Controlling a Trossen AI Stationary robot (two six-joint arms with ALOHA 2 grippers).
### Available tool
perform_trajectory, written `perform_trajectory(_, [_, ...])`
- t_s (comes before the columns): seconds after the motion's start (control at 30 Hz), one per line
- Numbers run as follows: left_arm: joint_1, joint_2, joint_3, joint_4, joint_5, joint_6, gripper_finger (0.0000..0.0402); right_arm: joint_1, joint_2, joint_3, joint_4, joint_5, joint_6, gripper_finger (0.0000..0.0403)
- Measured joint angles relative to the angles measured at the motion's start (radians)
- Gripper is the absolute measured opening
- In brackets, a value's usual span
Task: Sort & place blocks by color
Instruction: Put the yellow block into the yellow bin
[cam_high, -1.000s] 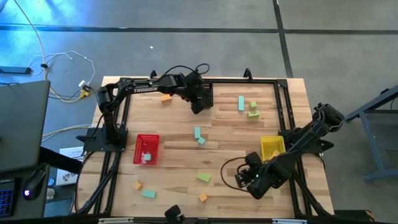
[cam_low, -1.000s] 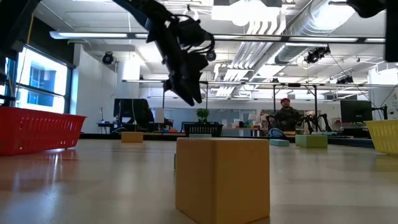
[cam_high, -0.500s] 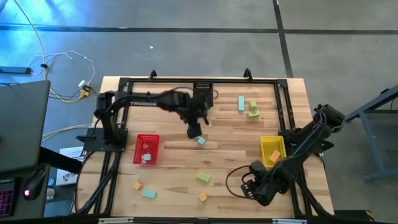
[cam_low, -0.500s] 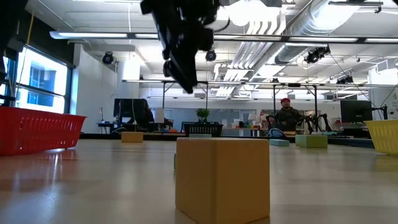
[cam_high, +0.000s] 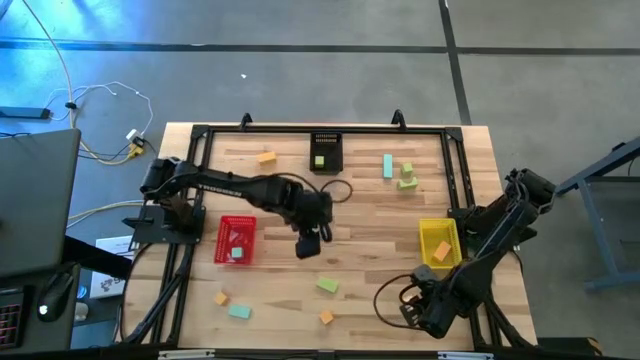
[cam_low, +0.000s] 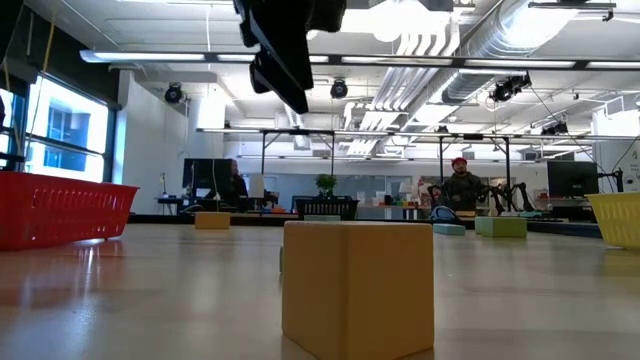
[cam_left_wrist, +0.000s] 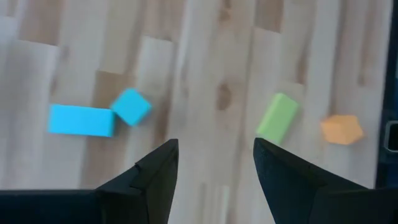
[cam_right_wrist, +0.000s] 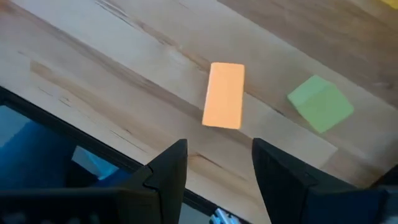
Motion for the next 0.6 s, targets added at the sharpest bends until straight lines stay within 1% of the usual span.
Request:
perform_trajectory(0.1, [-0.046, 0.000, 0.000, 0.000, 0.000, -0.011, 0.0195, 0.003, 0.000, 0.000, -0.001, 0.025, -0.026, 0.0167])
perform_trajectory(0.33, [-0.156, -0.011, 0.000, 0.001, -0.003, -0.020, 0.0195, 0.002, 0.022, 0.000, -0.027, 0.054, -0.024, 0.0172])
perform_trajectory(0.5, [-0.220, -0.054, 0.000, 0.000, -0.008, -0.028, 0.0195, 0.002, 0.071, 0.000, -0.013, 0.019, -0.026, 0.0196])
perform_trajectory(0.6, [-0.246, -0.082, 0.000, -0.001, -0.025, -0.029, 0.0195, 0.002, 0.092, -0.001, -0.007, 0.018, -0.016, 0.0214])
